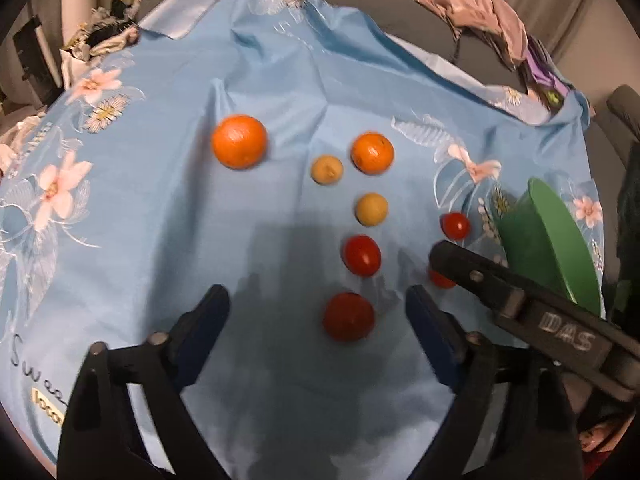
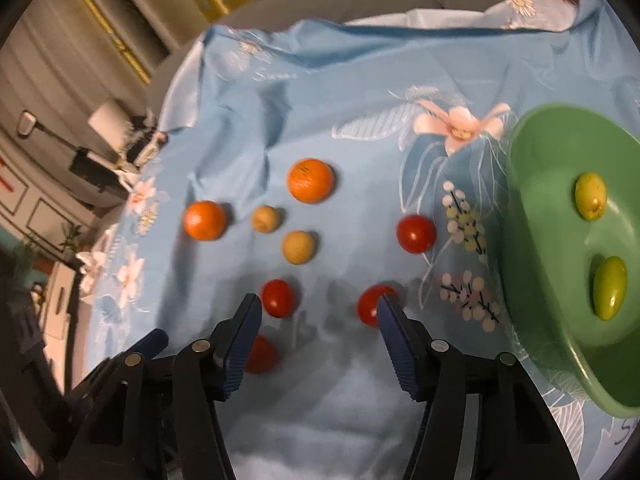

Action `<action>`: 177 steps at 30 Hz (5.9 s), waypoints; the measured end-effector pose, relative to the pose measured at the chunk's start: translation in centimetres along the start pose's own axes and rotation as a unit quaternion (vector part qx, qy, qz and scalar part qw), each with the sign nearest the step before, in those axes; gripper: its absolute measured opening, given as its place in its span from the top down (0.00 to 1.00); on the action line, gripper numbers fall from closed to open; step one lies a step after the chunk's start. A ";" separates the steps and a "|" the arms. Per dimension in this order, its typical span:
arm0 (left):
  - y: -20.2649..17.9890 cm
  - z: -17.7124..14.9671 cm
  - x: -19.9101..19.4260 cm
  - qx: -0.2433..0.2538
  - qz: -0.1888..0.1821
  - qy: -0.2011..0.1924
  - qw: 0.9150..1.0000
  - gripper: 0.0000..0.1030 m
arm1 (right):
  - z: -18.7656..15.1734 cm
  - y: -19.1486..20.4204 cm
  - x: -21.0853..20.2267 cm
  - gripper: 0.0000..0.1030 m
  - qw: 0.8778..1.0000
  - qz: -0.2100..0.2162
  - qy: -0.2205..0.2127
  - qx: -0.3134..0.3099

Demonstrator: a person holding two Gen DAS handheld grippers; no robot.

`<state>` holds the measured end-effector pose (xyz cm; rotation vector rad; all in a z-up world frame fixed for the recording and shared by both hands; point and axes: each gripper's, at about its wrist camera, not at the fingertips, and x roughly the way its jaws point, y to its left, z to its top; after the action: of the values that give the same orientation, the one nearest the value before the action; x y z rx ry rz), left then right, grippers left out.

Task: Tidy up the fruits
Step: 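Grasp a red cherry tomato with the left tool while the right tool grasps another, then carry both tomatoes over the green bowl and open both tools, then withdraw both open tools from the bowl toward the remaining fruits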

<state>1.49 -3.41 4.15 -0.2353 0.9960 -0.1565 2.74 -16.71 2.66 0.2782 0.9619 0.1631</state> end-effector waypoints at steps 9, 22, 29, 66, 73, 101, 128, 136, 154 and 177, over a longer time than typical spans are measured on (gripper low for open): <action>-0.8 -0.4 1.6 -0.003 -0.007 0.029 1.000 0.44 | 0.1 -0.7 2.7 0.53 0.995 -0.094 0.013 -0.012; -1.5 -0.6 2.4 0.015 0.022 0.031 0.999 0.69 | 0.0 -0.7 2.9 0.71 0.994 -0.103 0.007 -0.033; -1.6 -0.5 2.1 0.012 0.021 0.027 0.999 0.69 | 0.0 -0.6 2.7 0.72 0.996 -0.087 0.010 -0.030; -11.0 2.1 -4.5 0.095 -0.041 -0.098 0.990 0.69 | 1.1 -5.3 -11.4 0.72 0.982 -0.024 -0.184 0.029; -15.6 2.4 -3.1 0.138 -0.055 -0.093 0.985 0.69 | 1.0 -9.0 -12.8 0.72 0.976 -0.037 -0.200 0.078; -23.4 0.9 1.9 0.209 -0.077 -0.047 0.974 0.69 | 0.2 -16.5 -12.1 0.71 0.963 -0.075 -0.172 0.196; -22.9 0.6 0.1 0.212 -0.103 -0.051 0.970 0.39 | 0.3 -16.9 -12.2 0.46 0.960 -0.088 -0.175 0.201; -18.3 1.8 -3.1 0.184 -0.068 -0.081 0.977 0.20 | 0.6 -15.6 -12.4 0.41 0.961 -0.089 -0.187 0.185; -4.0 3.1 -3.9 0.024 0.018 -0.091 0.995 0.04 | 1.4 -7.3 -10.1 0.33 0.985 -0.012 -0.159 0.067; 0.1 3.5 -3.6 -0.004 0.060 -0.084 0.995 0.03 | 0.3 -0.4 -5.3 0.23 0.996 0.001 -0.085 -0.019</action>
<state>2.49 -2.01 8.87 -0.1915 0.8401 -0.0225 0.02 -18.53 6.89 0.2540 0.7889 0.1557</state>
